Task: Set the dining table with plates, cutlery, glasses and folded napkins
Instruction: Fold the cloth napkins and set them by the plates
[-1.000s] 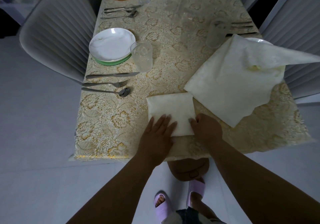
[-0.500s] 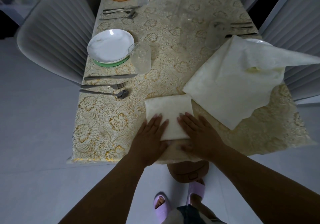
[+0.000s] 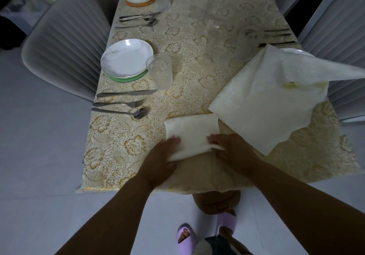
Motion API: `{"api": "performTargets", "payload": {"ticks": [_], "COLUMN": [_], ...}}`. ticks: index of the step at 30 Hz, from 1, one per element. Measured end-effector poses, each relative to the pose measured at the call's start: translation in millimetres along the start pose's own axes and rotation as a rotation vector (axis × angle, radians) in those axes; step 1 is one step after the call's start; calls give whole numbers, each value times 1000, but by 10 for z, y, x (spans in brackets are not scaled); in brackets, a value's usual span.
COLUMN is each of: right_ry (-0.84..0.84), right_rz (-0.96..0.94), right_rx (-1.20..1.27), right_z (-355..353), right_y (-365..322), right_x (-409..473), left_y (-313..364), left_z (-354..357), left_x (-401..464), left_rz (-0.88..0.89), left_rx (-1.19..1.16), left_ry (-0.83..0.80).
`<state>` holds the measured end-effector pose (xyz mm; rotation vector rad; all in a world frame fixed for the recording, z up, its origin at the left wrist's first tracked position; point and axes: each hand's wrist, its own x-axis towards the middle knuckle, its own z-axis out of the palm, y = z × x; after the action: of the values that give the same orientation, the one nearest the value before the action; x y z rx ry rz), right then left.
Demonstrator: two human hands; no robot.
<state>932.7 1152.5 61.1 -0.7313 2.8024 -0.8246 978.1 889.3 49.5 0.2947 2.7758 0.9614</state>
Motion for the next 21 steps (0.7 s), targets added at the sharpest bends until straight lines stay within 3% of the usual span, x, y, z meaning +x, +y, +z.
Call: {"api": "performTargets", "payload": {"ticks": [3, 5, 12, 17, 19, 21], "right_ry": [44, 77, 153, 134, 131, 126], "right_rz": [156, 238, 496, 636, 658, 651], "right_rx": [208, 248, 154, 81, 72, 57], "right_z": [-103, -132, -54, 4, 29, 14], "right_y": [-50, -72, -45, -76, -76, -90], "right_x": [112, 190, 556, 689, 727, 747], "left_y": [103, 178, 263, 350, 369, 365], "left_z": [-171, -228, -135, -97, -127, -72], "left_x": [93, 191, 542, 734, 774, 781], "left_rz": [-262, -391, -548, -714, -642, -307], "left_rx": [-356, -436, -164, 88, 298, 521], "left_ry": [123, 177, 449, 400, 481, 577]}}
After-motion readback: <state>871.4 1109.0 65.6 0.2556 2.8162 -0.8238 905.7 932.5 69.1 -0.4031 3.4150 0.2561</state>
